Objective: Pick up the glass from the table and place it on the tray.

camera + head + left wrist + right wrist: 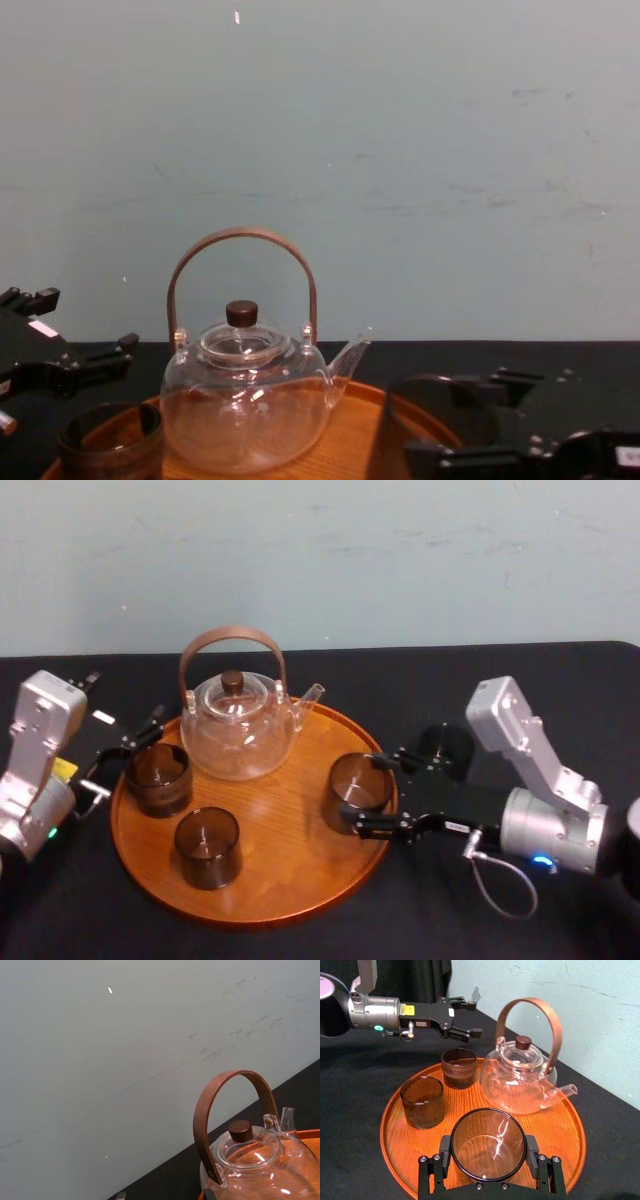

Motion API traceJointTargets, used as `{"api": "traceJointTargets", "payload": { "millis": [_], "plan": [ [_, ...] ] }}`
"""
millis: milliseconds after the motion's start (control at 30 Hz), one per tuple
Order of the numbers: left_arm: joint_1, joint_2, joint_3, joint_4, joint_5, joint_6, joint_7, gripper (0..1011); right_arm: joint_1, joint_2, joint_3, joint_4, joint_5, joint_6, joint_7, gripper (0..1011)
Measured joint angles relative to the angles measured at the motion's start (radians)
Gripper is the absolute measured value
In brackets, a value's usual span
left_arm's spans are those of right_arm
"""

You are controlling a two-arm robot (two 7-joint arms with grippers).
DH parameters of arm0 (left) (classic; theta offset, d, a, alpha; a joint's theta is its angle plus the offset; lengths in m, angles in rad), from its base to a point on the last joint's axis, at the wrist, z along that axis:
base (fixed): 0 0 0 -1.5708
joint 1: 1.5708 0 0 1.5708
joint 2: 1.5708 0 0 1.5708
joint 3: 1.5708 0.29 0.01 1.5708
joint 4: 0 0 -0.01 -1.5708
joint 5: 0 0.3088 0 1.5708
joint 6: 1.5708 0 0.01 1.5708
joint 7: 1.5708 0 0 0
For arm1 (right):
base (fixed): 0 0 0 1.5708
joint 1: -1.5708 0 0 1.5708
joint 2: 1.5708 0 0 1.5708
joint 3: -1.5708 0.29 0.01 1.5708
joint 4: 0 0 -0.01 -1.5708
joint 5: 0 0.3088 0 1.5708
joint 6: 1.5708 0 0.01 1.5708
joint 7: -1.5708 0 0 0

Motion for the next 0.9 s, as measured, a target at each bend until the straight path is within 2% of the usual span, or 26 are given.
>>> {"api": "traceJointTargets", "payload": {
  "millis": [333, 667, 900],
  "plan": [
    [0.0, 0.0, 0.0, 0.0, 0.0, 0.0, 0.0, 1001, 0.036, -0.035, -0.046, 0.032, 0.009, -0.006, 0.02, 900],
    [0.0, 0.0, 0.0, 0.0, 0.0, 0.0, 0.0, 1001, 0.052, -0.047, -0.082, 0.059, 0.016, -0.01, 0.037, 900],
    [0.0, 0.0, 0.0, 0.0, 0.0, 0.0, 0.0, 1001, 0.063, -0.056, -0.106, 0.101, 0.017, -0.013, 0.044, 900]
  ]
}}
